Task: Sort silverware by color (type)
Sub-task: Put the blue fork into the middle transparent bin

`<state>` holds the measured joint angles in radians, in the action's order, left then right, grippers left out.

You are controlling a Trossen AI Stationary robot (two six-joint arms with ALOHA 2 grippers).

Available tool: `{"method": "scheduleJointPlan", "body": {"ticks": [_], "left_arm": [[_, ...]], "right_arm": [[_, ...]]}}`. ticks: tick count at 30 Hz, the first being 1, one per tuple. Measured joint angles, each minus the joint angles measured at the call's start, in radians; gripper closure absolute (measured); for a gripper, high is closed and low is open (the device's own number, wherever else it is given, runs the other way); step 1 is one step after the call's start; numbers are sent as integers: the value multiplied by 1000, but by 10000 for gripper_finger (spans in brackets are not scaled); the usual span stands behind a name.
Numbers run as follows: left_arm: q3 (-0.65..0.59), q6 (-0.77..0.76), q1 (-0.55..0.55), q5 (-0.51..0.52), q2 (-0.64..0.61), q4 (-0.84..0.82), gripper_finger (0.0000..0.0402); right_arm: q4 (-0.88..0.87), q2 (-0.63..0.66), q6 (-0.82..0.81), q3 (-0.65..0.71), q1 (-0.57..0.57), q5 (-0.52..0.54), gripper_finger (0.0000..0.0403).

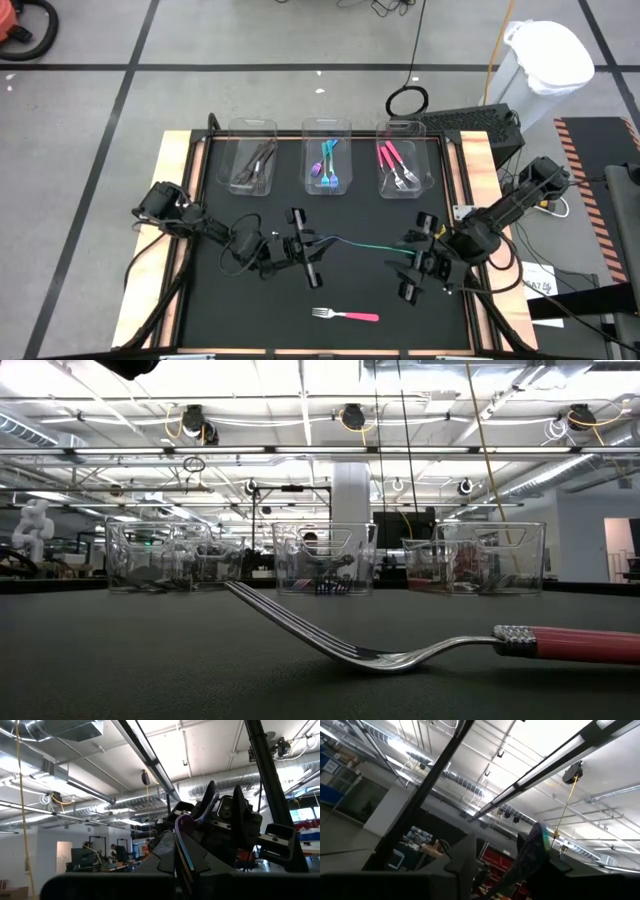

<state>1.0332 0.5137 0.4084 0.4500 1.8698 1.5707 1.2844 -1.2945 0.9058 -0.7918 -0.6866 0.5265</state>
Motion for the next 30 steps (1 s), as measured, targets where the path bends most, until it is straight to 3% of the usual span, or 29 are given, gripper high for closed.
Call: {"method": "scheduleJointPlan", "body": {"ticks": [13, 24, 30], "left_arm": [[0, -3, 0, -1, 0, 0, 398], [0, -3, 8, -37, 0, 0, 398], [0, -4, 8, -59, 0, 0, 398]], "right_arm": [[10, 0, -2, 0, -3, 2, 261], [13, 0, 3, 0, -42, 75, 262], [6, 0, 5, 0, -64, 79, 286]]}}
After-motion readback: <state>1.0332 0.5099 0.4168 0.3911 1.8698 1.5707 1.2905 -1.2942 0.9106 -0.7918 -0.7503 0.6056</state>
